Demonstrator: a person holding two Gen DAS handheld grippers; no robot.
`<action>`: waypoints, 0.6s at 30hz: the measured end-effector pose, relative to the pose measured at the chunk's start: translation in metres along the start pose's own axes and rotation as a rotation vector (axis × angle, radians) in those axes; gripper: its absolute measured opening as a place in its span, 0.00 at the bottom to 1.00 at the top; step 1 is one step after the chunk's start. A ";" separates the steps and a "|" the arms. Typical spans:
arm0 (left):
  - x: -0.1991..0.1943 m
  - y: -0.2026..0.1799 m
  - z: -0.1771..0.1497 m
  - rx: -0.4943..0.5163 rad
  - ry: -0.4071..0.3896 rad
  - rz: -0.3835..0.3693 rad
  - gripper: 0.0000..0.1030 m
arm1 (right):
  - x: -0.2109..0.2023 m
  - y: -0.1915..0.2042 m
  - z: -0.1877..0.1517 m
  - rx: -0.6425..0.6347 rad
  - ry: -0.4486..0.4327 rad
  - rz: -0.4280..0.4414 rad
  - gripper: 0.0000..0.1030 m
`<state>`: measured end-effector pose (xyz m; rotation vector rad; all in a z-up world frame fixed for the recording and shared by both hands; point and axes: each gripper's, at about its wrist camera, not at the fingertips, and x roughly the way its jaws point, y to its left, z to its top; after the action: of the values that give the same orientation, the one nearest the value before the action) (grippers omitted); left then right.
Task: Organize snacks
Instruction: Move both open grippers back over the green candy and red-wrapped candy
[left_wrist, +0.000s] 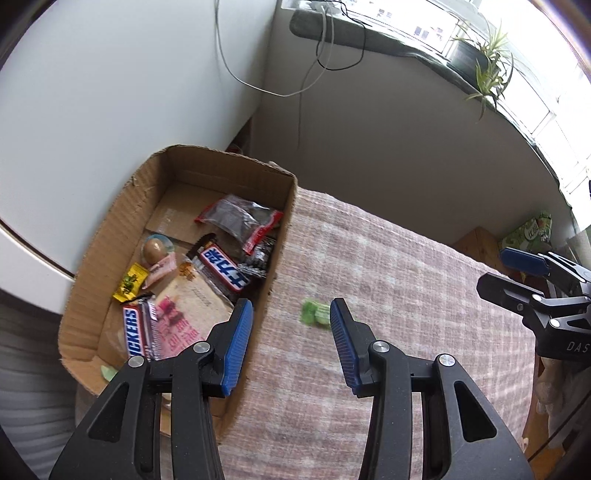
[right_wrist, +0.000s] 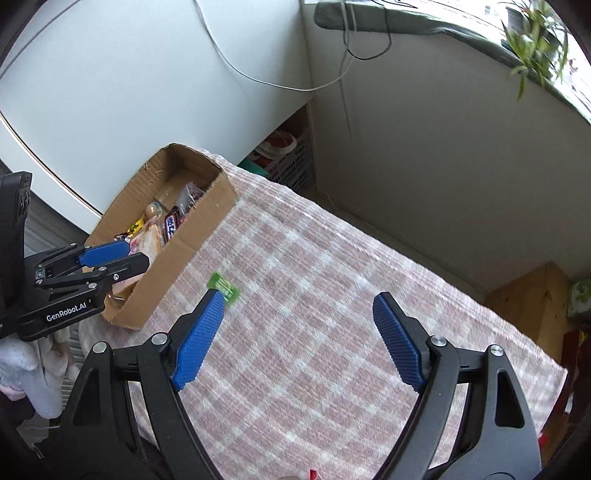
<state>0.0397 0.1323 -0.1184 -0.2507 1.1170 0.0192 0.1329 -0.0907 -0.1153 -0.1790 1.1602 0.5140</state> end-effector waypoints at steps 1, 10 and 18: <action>0.002 -0.005 -0.002 0.009 0.008 -0.005 0.41 | -0.002 -0.007 -0.008 0.017 0.008 -0.005 0.83; 0.018 -0.032 -0.020 0.057 0.068 -0.038 0.41 | -0.022 -0.056 -0.092 0.185 0.070 -0.060 0.83; 0.032 -0.044 -0.030 0.068 0.109 -0.055 0.41 | -0.026 -0.072 -0.163 0.362 0.144 -0.046 0.83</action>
<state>0.0333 0.0799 -0.1507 -0.2238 1.2168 -0.0819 0.0240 -0.2255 -0.1659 0.0708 1.3663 0.2467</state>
